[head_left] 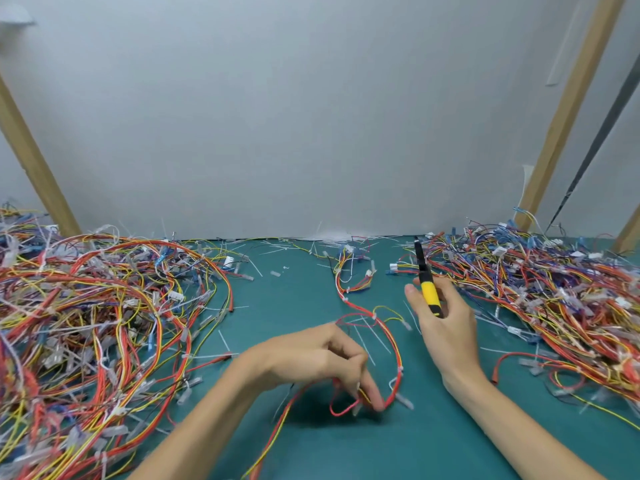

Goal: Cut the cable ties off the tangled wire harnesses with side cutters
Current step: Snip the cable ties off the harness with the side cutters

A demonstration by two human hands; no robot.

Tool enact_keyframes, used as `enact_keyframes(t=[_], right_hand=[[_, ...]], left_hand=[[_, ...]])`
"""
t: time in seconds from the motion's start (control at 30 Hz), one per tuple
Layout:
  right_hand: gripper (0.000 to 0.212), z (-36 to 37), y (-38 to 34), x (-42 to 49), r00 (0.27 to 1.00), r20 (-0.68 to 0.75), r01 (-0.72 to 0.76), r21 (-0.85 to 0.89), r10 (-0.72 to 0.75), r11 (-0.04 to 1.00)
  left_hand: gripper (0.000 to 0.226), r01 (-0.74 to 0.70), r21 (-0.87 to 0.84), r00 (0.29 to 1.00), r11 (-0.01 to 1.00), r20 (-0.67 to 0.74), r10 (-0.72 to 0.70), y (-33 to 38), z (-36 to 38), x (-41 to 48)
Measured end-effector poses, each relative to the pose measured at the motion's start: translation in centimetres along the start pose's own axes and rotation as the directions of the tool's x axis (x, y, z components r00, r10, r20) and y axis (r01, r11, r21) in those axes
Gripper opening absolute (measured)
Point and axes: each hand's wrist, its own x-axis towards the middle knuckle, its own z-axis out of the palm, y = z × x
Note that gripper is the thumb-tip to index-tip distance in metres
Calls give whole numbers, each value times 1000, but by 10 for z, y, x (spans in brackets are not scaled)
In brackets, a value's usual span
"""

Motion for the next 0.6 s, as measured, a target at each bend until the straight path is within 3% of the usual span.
enact_keyframes(t=[0.1, 0.23, 0.33, 0.4, 0.47, 0.6], right_hand=[[12, 0, -1, -1, 1000, 30, -5, 15, 4, 1000], [11, 0, -3, -2, 999, 30, -14, 41, 12, 999], [8, 0, -4, -2, 999, 34, -6, 48, 4, 999], [12, 1, -4, -1, 999, 40, -22, 77, 19, 997], [20, 0, -4, -1, 994, 62, -103, 164, 94, 981], [31, -4, -5, 0, 954, 166, -290, 322, 248, 901]], left_hand=[[26, 29, -36, 993, 999, 116, -24, 2, 7, 3], [19, 86, -84, 983, 993, 169, -71, -2, 5, 2], [43, 118, -77, 983, 990, 152, -106, -4, -3, -2], [50, 118, -27, 992, 993, 48, -116, -4, -10, -5], [45, 110, 0, 983, 994, -146, -109, -4, -17, -9], [28, 141, -23, 854, 990, -502, -134, -13, -33, -10]])
